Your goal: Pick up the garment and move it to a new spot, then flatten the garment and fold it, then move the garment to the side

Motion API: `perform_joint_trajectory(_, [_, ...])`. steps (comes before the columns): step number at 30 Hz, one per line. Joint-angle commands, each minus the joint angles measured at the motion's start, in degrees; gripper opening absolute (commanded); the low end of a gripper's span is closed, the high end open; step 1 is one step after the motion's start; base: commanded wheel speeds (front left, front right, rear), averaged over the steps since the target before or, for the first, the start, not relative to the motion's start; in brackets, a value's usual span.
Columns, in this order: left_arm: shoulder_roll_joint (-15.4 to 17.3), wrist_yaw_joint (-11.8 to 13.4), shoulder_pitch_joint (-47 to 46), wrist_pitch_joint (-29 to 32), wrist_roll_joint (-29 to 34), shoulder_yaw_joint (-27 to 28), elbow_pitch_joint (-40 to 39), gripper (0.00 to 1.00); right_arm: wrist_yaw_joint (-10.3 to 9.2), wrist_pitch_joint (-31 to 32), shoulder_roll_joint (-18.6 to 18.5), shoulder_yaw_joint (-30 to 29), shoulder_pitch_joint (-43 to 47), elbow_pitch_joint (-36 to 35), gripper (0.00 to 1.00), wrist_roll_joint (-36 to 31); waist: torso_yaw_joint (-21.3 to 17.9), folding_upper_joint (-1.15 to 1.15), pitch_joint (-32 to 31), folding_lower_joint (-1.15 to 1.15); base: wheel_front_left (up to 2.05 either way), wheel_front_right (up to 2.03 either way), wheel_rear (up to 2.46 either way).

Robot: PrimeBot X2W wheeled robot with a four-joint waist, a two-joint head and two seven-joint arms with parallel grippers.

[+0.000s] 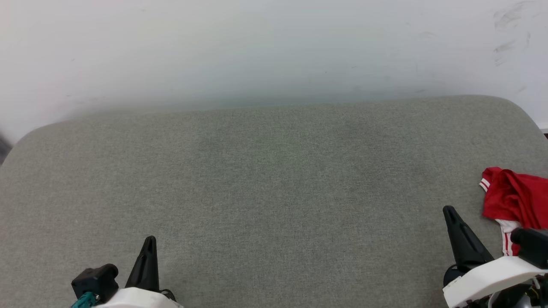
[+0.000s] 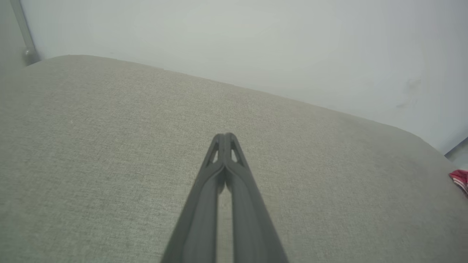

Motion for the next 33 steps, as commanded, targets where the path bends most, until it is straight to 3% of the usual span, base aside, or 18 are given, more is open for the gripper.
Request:
perform_joint_trajectory(1, [0.00, -0.49, -1.85, 0.58, -2.44, 0.77, -0.43, 0.00, 0.01, -0.08, 0.12, -0.33, -1.86, -0.19, 0.00, 2.60, 0.02, 0.00, 0.01, 0.00, 0.00, 0.00, 0.00])
perform_joint_trajectory(33, [-2.43, -4.46, -5.83, 7.33, -28.23, 5.11, 2.87, 0.00, 0.00, 0.15, 0.97, -2.08, -5.32, 6.96, 0.00, 28.87, 0.48, 0.00, 0.20, 0.00, 0.00, 0.00, 0.00])
